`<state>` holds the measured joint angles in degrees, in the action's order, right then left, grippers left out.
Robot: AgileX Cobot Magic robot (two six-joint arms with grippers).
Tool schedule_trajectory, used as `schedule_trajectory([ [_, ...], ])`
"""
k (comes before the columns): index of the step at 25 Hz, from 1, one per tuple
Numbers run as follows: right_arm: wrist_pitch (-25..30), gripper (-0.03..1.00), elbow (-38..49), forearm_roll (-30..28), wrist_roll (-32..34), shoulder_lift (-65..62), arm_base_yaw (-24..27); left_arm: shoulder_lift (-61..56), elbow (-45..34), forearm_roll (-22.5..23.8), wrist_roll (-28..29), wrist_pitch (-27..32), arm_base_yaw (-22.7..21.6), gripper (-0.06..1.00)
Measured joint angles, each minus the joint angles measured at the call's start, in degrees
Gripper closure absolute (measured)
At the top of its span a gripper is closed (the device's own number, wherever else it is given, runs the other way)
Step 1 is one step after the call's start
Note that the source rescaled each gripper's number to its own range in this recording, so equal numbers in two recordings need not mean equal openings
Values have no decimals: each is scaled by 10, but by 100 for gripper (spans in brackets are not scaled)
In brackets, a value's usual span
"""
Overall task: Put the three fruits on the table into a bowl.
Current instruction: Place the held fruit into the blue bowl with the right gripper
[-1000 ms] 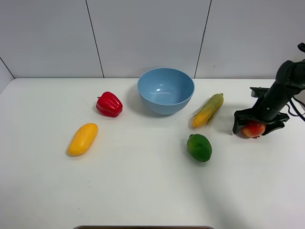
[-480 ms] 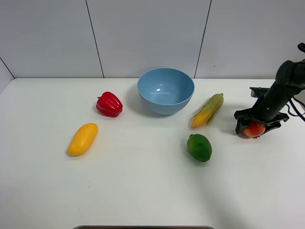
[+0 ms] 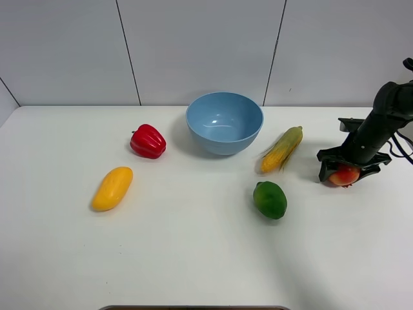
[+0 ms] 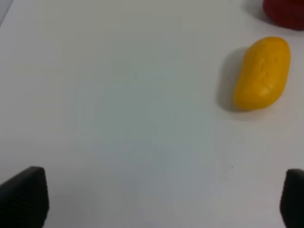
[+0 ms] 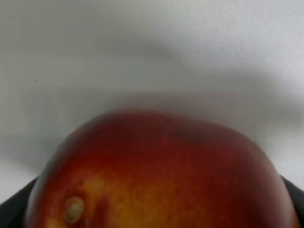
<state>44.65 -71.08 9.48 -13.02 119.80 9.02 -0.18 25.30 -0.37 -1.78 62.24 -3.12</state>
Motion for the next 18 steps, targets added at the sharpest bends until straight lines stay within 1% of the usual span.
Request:
schedule_trajectory([
  [12, 0, 68, 0, 1, 1, -1, 0, 0, 0, 0, 0, 0, 0, -6],
  [18, -4, 68, 0, 0, 3, -32, 0, 0, 0, 0, 0, 0, 0, -6],
])
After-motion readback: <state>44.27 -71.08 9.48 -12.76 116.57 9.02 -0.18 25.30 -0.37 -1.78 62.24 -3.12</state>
